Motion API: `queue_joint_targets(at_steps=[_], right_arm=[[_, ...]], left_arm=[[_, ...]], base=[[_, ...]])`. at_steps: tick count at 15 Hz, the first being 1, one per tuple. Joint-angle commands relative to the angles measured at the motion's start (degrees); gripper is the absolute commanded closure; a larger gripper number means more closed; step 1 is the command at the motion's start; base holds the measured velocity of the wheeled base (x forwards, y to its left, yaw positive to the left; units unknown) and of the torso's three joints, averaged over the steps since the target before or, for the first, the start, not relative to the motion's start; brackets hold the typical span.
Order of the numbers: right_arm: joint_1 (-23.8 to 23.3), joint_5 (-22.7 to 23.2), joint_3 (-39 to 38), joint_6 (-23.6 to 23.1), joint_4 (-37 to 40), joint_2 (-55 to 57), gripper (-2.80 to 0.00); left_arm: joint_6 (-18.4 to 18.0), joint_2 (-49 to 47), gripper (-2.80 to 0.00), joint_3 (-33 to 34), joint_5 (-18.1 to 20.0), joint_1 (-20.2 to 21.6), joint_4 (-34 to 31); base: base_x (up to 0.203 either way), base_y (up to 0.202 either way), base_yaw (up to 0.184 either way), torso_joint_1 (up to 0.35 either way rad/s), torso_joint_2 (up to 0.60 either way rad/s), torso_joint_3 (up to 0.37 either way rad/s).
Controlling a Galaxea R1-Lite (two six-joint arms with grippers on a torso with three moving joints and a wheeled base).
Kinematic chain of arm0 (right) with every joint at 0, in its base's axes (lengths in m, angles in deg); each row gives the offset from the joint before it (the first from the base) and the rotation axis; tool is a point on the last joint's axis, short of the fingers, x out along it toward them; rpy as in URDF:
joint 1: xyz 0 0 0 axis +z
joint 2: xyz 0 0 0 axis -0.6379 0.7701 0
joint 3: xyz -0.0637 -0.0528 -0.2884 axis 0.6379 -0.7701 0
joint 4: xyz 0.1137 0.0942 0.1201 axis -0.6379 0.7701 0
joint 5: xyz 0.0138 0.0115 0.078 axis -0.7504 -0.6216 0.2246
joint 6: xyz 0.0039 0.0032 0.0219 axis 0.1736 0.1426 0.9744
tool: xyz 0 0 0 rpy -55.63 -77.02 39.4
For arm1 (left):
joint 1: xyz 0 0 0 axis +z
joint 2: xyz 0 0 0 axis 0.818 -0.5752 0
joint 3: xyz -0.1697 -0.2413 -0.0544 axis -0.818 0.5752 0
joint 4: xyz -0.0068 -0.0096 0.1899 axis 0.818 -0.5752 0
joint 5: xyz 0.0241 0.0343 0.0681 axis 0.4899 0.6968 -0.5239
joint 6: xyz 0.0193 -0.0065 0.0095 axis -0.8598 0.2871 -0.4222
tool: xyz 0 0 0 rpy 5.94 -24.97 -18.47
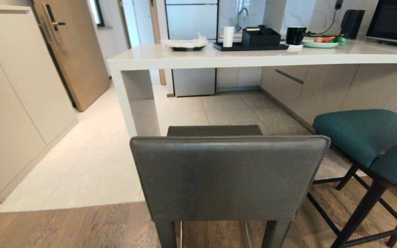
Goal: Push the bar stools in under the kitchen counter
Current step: Push the blue chair back under the dining table
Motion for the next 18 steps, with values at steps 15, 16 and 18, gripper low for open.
queue_joint_targets(at_steps=[15,16,18], right_arm=[[0.0,0.0,-0.1,0.0,0.0,0.0,0.00],[0.0,0.0,-0.1,0.0,0.0,0.0,0.00],[0.0,-0.1,-0.1,0.0,0.0,0.0,0.00]], left_arm=[[0.0,-0.1,0.00,0.0,0.0,0.0,0.0],[0.0,-0.1,0.00,0.0,0.0,0.0,-0.1],[0.0,-0.1,0.00,0.0,0.0,0.0,0.0]], base=[[0.019,-0.071,0.003,0.002,0.00,0.002],[0.000,-0.194,0.001,0.005,0.00,0.007],[0.000,-0.194,0.001,-0.001,0.00,0.004]])
